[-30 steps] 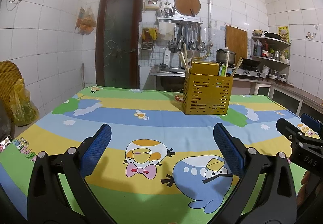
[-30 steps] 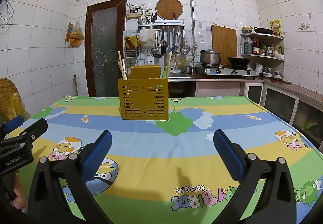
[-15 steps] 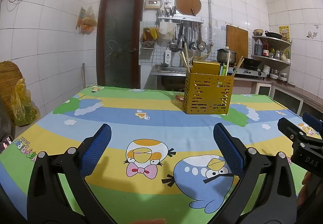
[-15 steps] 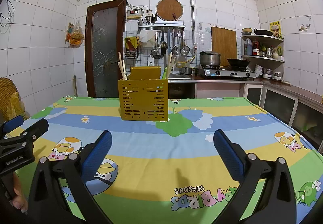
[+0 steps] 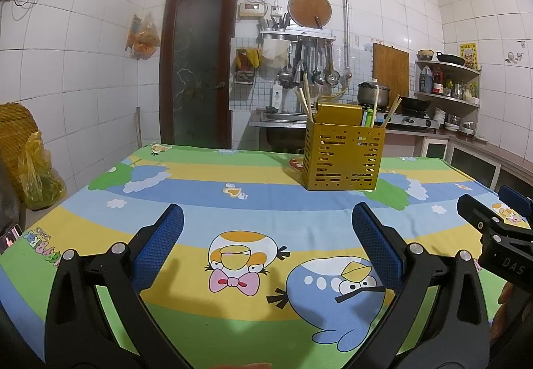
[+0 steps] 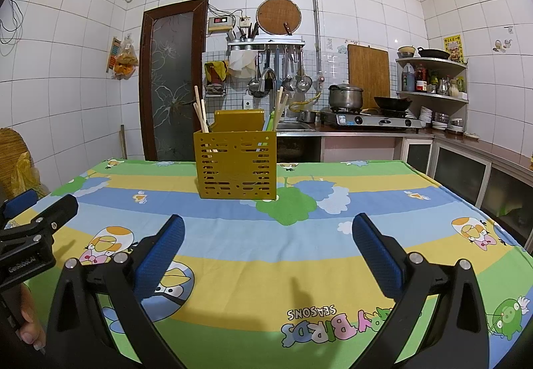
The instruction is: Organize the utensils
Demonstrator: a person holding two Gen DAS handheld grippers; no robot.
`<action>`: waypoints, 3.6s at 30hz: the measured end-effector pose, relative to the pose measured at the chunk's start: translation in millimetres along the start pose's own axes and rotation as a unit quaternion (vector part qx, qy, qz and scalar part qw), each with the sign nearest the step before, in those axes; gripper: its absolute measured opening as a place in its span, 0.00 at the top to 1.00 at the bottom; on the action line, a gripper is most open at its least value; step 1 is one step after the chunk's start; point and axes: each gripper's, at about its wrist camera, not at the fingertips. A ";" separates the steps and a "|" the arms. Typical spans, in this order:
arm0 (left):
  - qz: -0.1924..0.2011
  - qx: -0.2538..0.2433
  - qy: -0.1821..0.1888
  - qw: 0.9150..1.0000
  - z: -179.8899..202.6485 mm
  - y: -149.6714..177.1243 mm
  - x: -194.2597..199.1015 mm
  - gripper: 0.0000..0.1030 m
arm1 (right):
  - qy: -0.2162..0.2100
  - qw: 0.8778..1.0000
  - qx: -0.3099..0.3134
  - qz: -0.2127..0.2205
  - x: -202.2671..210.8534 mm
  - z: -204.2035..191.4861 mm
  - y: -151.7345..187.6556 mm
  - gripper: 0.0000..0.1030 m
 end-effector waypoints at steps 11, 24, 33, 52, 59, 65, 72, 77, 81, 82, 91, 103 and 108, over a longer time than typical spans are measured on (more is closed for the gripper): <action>0.002 0.000 -0.001 1.000 0.4 0.5 0.8 0.05 | 0.000 1.000 0.001 0.000 0.3 0.6 -0.1 0.05; 0.004 0.000 -0.001 1.000 1.5 0.9 2.2 0.05 | 0.000 1.000 0.000 0.000 -0.2 0.5 0.3 0.05; 0.004 0.000 -0.002 1.000 1.5 1.5 2.1 0.05 | 0.000 1.000 0.001 0.000 -0.3 0.1 0.8 0.05; -0.002 -0.002 -0.001 1.000 5.0 3.1 2.0 0.05 | 0.000 1.000 0.000 0.001 -0.2 0.5 0.5 0.05; -0.003 -0.003 -0.007 1.000 6.6 3.3 3.0 0.05 | 0.000 1.000 0.000 0.002 0.0 1.1 0.0 0.04; -0.004 -0.003 -0.011 1.000 6.8 3.1 3.3 0.05 | 0.000 1.000 0.000 0.002 -0.2 0.6 0.5 0.05; -0.005 -0.003 -0.014 1.000 7.5 2.7 3.2 0.05 | 0.002 1.000 0.000 0.002 -0.2 0.8 0.2 0.05; -0.005 -0.003 -0.017 1.000 8.4 2.6 3.7 0.05 | 0.002 1.000 0.000 0.002 -0.2 1.4 0.0 0.05; -0.005 -0.003 -0.017 1.000 8.4 2.6 3.7 0.05 | 0.001 1.000 0.000 0.003 0.0 1.7 -0.1 0.05; -0.005 -0.003 -0.017 1.000 8.3 2.5 3.6 0.05 | 0.001 1.000 0.000 0.002 -0.3 1.4 0.2 0.05; -0.005 -0.003 -0.017 1.000 8.4 2.4 3.7 0.05 | 0.001 1.000 0.000 0.002 -0.3 1.7 0.3 0.05; -0.005 -0.003 -0.018 1.000 8.4 2.1 3.8 0.05 | 0.003 1.000 -0.002 0.004 0.8 2.4 -1.5 0.05; -0.005 -0.003 -0.018 1.000 8.4 2.1 3.8 0.05 | 0.003 1.000 -0.002 0.004 0.8 2.9 -1.9 0.05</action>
Point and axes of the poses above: each gripper's, at about its wrist camera, not at the fingertips, and x roughly against the way its jaws point, z to its right, y to its underside, and after that the axes turned 15 degrees about -x, right-handed
